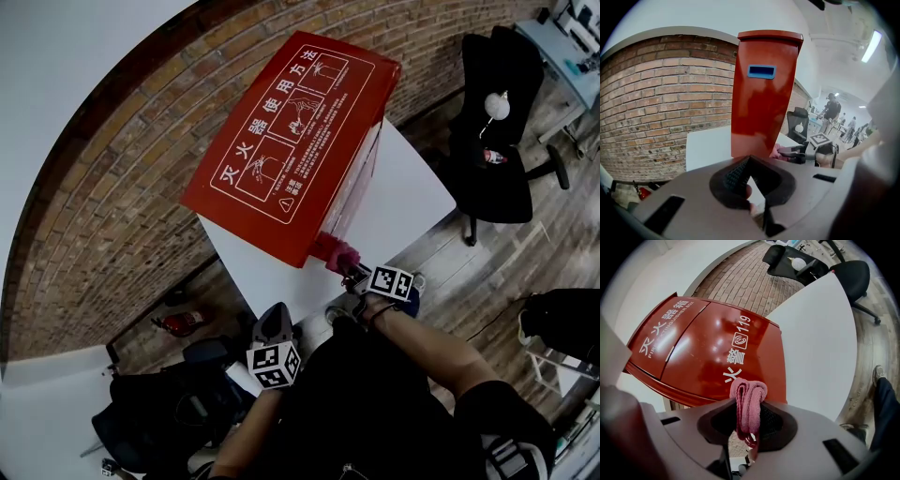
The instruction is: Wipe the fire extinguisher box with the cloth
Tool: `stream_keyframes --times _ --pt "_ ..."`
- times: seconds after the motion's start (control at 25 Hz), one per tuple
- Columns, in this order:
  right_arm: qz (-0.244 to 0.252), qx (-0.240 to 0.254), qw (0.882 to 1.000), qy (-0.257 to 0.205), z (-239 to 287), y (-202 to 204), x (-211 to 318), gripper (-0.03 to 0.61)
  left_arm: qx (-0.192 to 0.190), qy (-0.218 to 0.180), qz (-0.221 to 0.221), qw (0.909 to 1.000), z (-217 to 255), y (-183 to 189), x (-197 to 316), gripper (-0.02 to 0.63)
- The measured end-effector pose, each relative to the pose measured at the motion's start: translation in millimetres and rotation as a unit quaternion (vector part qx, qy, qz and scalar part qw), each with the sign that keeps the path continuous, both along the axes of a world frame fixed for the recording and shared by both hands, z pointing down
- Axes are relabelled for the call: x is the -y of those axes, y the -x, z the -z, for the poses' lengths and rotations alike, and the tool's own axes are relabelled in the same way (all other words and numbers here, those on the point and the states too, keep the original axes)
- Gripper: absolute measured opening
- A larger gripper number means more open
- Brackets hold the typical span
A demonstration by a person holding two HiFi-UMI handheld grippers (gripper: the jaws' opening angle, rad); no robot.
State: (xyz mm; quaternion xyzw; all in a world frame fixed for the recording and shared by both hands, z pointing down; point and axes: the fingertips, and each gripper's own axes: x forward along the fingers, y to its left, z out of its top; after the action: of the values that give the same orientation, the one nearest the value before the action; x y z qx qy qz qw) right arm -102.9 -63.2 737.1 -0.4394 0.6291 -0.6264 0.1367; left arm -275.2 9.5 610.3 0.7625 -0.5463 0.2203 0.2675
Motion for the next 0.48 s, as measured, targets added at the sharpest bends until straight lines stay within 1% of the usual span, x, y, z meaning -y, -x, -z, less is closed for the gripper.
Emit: stream_keyframes --times 0.48 --pt "0.003 -0.03 0.999 0.028 -39.1 -1.5 -0.7 0.11 0.0 0.01 0.002 0.9999 -9.1 5.7 -2.0 0.028"
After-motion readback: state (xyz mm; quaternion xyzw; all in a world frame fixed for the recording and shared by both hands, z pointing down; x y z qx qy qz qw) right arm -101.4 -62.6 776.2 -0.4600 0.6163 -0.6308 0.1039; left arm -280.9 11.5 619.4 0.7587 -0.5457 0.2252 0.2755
